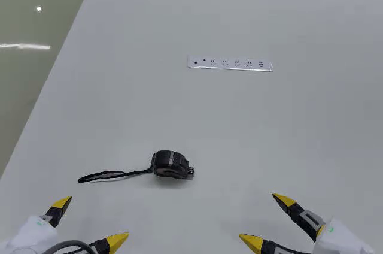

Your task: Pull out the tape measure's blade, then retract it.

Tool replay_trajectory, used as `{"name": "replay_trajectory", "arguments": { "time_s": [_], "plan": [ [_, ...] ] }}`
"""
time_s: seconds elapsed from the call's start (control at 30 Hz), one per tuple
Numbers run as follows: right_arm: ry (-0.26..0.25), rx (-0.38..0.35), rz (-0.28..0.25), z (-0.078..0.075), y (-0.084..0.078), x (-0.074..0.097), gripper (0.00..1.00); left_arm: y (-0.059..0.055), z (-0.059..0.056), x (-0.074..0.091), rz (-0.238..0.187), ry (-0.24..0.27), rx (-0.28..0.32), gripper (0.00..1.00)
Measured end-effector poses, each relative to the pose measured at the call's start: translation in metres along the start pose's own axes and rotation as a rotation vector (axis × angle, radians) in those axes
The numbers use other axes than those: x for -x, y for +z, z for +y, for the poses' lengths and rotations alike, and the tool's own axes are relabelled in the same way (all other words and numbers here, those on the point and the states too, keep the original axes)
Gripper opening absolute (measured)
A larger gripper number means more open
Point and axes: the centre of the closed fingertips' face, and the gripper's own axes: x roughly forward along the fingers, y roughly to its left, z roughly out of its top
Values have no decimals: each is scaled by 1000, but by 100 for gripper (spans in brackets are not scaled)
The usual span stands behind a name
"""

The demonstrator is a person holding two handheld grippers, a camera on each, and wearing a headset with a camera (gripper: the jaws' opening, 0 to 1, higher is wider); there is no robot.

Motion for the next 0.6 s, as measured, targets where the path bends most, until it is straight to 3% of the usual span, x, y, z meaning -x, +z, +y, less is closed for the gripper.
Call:
{"name": "replay_trajectory", "arguments": {
  "time_s": [0.6],
  "plan": [
    [4, 0, 0, 1, 1, 0, 70, 0, 0, 0, 4, 0, -6, 92]
  ]
}}
